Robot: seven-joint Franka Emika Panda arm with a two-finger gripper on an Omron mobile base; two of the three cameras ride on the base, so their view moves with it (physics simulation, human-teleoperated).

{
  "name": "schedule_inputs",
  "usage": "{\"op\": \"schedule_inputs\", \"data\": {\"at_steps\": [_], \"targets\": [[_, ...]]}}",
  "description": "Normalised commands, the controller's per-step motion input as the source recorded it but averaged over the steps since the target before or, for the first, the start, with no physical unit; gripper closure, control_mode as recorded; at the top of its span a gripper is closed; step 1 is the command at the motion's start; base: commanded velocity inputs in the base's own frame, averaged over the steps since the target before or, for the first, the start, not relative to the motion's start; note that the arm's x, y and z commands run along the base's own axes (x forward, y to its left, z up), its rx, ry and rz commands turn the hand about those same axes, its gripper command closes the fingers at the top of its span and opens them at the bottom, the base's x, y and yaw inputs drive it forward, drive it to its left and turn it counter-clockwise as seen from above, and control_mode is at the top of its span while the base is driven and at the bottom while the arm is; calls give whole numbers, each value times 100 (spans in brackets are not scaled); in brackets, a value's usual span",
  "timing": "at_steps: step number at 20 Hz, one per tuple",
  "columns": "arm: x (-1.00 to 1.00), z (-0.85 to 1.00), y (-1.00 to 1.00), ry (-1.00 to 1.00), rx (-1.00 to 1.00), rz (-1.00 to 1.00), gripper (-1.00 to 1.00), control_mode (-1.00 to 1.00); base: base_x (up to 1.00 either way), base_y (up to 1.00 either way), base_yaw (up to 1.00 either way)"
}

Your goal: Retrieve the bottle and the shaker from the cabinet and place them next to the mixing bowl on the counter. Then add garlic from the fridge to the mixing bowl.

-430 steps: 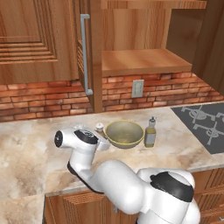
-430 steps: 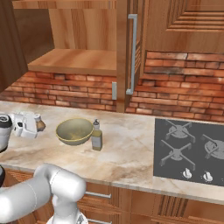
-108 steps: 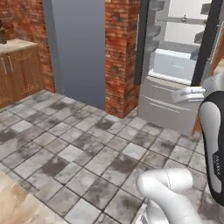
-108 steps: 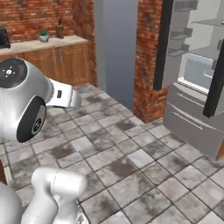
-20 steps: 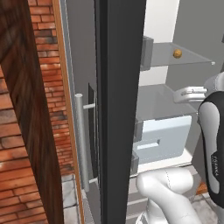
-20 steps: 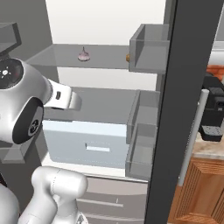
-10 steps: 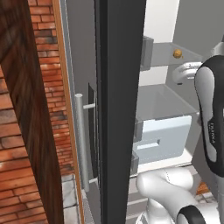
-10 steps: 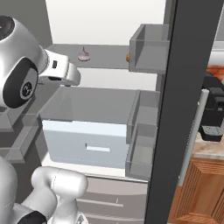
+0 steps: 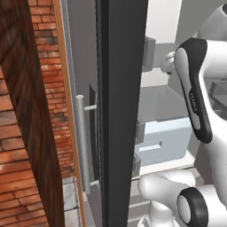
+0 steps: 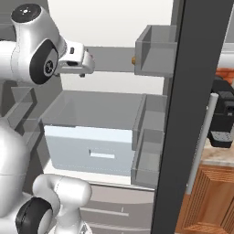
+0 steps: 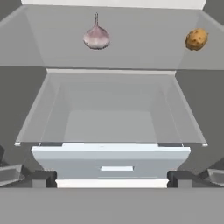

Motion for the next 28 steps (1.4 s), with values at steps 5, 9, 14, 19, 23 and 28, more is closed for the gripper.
{"op": "schedule_inputs", "data": {"at_steps": [5, 9, 14, 19, 23, 28], "targets": [[79, 9, 1, -16, 0, 0, -100, -100, 0, 0, 0], [89, 12, 15, -13, 0, 0, -100, -100, 0, 0, 0], [92, 1, 27, 0, 0, 0, -100, -100, 0, 0, 0], [61, 0, 46, 17, -1, 0, -100, -100, 0, 0, 0], [63, -1, 11, 13, -3, 0, -100, -100, 0, 0, 0], [51, -2, -1, 2, 0, 0, -100, -100, 0, 0, 0]]}}
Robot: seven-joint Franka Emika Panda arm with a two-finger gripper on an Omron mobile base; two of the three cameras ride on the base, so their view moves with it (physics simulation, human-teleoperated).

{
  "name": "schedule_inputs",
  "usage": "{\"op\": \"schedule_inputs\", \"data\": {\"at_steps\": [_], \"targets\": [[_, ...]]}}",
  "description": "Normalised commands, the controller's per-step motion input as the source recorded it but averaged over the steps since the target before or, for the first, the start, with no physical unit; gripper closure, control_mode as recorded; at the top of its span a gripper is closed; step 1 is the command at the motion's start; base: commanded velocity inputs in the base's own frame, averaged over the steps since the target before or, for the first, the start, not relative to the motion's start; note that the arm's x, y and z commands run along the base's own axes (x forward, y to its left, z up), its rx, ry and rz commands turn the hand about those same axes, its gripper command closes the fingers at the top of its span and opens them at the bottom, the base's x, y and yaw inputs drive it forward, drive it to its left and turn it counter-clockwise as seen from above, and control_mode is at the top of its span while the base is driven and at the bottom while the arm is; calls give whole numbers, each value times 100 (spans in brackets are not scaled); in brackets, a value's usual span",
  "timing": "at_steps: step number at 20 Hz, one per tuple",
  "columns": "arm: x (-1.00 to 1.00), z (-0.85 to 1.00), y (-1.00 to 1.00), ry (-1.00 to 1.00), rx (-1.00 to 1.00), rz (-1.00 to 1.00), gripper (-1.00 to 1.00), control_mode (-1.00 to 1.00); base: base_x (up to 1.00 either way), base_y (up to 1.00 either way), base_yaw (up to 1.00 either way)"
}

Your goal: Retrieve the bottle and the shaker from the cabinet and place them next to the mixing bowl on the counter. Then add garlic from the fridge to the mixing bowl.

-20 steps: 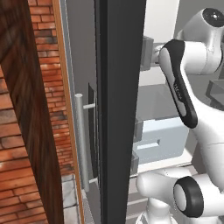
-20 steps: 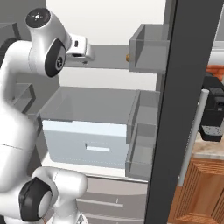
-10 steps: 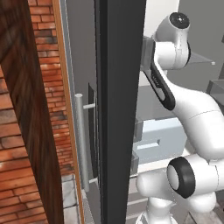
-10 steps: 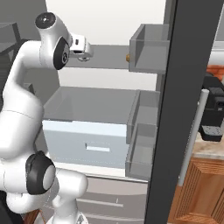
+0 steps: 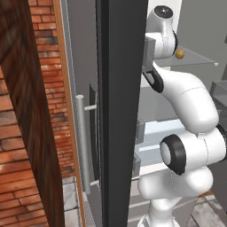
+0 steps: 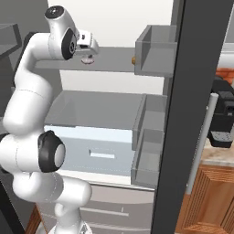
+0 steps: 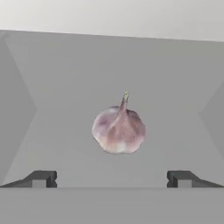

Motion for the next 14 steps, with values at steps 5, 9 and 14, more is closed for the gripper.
{"op": "schedule_inputs", "data": {"at_steps": [5, 9, 14], "targets": [[72, -26, 0, 1, 0, 0, -100, -100, 0, 0, 0], [83, -31, 0, 0, 0, 0, -100, -100, 0, 0, 0], [34, -3, 0, 0, 0, 0, -100, -100, 0, 0, 0]]}}
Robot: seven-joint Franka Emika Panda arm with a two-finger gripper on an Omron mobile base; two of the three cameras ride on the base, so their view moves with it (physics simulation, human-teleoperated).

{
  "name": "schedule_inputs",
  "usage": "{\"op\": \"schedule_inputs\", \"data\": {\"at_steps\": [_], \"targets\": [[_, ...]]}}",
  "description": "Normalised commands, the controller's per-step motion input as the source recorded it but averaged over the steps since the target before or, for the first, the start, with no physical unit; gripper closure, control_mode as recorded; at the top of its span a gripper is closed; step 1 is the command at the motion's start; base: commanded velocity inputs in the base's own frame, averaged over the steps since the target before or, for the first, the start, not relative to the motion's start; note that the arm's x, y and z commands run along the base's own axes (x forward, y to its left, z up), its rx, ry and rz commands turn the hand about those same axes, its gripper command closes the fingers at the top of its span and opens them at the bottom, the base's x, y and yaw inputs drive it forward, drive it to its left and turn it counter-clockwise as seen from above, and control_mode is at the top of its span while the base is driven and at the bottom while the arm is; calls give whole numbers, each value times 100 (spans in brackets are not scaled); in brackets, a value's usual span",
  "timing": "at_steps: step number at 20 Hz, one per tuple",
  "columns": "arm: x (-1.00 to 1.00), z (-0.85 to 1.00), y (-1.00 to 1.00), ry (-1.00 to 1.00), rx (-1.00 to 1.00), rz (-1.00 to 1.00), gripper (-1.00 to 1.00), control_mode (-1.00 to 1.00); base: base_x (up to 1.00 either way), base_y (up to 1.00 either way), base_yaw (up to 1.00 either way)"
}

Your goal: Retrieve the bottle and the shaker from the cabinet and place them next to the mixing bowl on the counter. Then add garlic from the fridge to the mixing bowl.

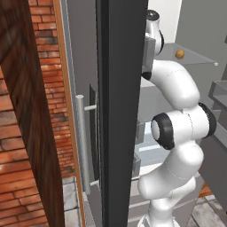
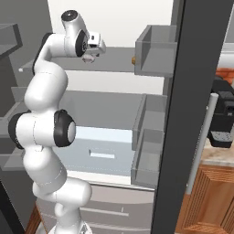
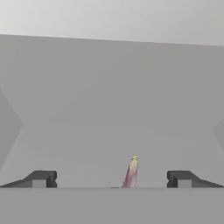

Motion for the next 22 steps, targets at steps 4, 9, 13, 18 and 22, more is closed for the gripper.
{"op": "schedule_inputs", "data": {"at_steps": [4, 9, 13, 18, 22], "targets": [[0, 13, 0, 0, 0, 0, -100, -100, 0, 0, 0], [-11, 5, -4, 0, 0, 0, -100, -100, 0, 0, 0], [-23, -8, -14, 3, 0, 0, -100, -100, 0, 0, 0], [-20, -10, -7, 6, 0, 0, -100, -100, 0, 0, 0], [-3, -10, 0, 3, 0, 0, -100, -100, 0, 0, 0]]}}
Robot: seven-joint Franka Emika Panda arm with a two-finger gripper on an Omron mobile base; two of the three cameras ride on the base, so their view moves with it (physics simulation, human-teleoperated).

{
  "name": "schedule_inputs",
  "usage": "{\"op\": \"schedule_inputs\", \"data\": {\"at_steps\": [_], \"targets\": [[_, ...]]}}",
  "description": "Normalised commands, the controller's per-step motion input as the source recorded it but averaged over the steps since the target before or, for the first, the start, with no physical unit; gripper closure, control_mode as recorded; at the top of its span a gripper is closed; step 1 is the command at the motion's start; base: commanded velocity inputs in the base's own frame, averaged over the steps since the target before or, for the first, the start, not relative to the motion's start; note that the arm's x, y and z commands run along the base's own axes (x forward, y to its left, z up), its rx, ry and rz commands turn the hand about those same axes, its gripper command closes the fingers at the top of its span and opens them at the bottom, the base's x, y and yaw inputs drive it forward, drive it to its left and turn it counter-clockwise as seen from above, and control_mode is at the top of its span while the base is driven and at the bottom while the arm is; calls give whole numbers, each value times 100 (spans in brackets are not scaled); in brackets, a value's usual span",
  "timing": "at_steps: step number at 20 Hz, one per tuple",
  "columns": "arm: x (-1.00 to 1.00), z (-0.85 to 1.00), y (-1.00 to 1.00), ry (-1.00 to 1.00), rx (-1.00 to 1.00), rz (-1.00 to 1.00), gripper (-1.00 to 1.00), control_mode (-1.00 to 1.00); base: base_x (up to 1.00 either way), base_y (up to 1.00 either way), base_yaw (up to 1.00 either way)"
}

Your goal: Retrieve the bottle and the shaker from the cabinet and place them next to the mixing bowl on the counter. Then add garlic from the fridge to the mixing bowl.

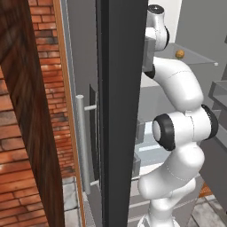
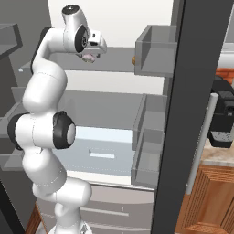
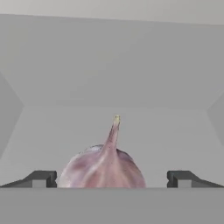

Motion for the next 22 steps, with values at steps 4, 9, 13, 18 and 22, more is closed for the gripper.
{"op": "schedule_inputs", "data": {"at_steps": [4, 9, 13, 18, 22], "targets": [[-20, 0, 0, 0, 0, 0, -100, -100, 0, 0, 0], [-25, -1, 0, 0, 0, 0, -100, -100, 0, 0, 0], [11, -24, 1, 0, 0, 0, -100, -100, 0, 0, 0], [20, -20, 1, 0, 0, 0, -100, -100, 0, 0, 0], [18, -1, 0, 0, 0, 0, -100, -100, 0, 0, 0]]}}
